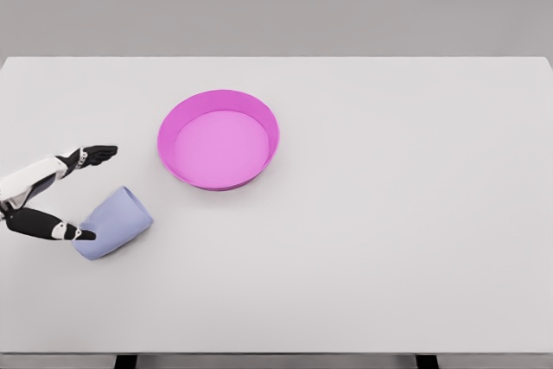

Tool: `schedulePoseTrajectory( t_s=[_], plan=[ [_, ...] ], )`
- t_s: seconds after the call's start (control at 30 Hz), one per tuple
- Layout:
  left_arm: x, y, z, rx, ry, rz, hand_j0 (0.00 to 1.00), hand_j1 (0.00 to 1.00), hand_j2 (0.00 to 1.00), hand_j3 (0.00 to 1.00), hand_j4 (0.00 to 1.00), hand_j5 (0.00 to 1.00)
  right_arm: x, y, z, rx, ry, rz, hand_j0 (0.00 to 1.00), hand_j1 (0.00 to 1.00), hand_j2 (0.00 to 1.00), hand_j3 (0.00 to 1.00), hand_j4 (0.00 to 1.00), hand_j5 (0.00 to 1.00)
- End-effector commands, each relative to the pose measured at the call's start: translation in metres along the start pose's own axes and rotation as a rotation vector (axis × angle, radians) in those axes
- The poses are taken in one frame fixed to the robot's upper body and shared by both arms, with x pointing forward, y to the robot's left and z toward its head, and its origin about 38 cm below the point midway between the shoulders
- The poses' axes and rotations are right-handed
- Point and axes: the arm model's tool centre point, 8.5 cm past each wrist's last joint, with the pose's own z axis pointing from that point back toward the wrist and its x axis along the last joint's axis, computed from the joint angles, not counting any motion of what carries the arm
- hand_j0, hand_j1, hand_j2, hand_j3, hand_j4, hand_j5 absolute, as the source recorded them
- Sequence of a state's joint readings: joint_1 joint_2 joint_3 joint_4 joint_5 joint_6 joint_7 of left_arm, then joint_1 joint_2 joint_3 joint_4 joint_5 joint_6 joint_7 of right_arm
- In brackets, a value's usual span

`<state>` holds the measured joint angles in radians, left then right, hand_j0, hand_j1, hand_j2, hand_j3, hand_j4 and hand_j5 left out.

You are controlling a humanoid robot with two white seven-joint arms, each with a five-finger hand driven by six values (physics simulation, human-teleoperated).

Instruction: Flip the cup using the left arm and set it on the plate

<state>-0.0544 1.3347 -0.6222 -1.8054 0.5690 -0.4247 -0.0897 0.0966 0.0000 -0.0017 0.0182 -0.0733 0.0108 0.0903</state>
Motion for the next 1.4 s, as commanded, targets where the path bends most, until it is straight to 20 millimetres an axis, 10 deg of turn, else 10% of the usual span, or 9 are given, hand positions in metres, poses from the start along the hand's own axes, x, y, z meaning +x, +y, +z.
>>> schedulePoseTrajectory(
  t_s=[0.0,1.37],
  plan=[
    [0.007,0.006,0.004,0.011,-0.045,-0.003,1.0,1.0,1.0,1.0,1.0,1.0,0.0,0.0,0.0,0.0,0.0,0.0,1.0,1.0,1.0,1.0,1.0,1.0],
    [-0.016,-0.034,-0.007,0.187,-0.065,0.167,1.0,1.0,1.0,1.0,1.0,1.0,0.0,0.0,0.0,0.0,0.0,0.0,1.0,1.0,1.0,1.0,1.0,1.0]
  ],
)
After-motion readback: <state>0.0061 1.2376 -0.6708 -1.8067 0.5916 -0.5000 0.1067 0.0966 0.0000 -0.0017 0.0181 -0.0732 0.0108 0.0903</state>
